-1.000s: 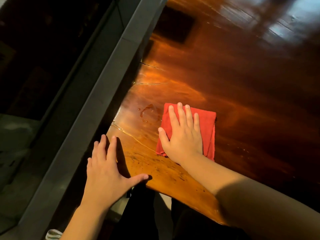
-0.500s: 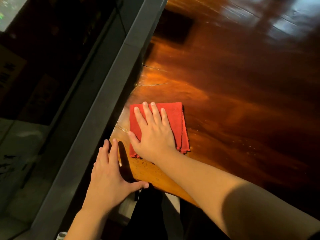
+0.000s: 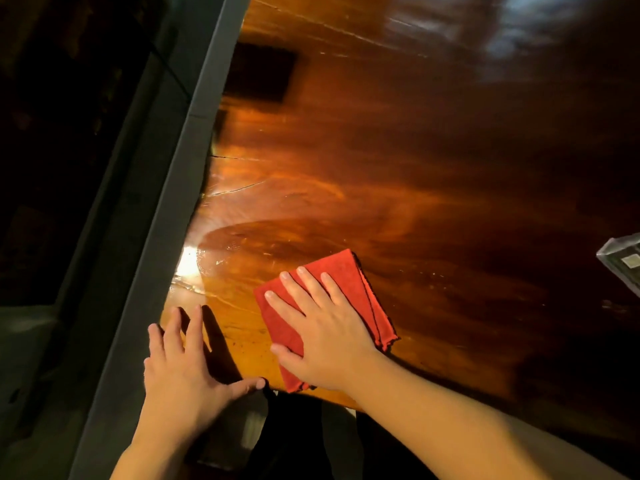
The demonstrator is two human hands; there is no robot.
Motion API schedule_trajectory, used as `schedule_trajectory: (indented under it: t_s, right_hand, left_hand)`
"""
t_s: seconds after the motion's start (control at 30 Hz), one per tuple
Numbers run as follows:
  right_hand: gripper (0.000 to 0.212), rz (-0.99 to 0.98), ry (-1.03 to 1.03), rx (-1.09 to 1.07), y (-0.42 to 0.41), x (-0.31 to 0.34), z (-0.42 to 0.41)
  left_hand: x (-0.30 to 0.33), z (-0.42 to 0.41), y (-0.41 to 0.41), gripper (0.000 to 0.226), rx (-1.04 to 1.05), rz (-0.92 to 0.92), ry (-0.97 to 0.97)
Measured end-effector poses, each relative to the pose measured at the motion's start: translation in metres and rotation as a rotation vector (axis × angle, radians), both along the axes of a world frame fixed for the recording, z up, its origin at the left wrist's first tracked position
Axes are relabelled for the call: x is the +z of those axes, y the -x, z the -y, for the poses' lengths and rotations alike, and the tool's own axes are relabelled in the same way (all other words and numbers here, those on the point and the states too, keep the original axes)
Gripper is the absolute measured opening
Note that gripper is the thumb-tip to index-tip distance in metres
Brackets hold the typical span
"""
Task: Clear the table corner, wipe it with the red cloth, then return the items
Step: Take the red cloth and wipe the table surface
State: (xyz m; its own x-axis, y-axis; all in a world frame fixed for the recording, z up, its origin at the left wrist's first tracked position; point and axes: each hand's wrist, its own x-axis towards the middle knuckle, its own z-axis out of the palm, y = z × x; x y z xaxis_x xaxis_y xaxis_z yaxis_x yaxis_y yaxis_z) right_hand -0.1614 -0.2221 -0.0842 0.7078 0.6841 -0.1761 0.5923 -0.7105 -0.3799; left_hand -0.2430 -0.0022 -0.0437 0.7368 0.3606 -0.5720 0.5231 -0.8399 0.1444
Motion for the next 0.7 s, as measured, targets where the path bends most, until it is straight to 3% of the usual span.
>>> schedule_trajectory:
  t_s: [0.3, 0.7]
  right_hand:
    - [0.075, -0.005, 0.128, -0.26, 0.011, -0.002, 0.095]
    - [0.073, 0.06, 0.15, -0.328, -0.042, -0.001, 0.016]
  left_hand:
    - [-0.004, -0.004, -0.001, 0.161, -0.016, -0.027, -0.032]
    - [-0.003, -0.015, 0.02, 0.148, 0.047, 0.15, 0.074]
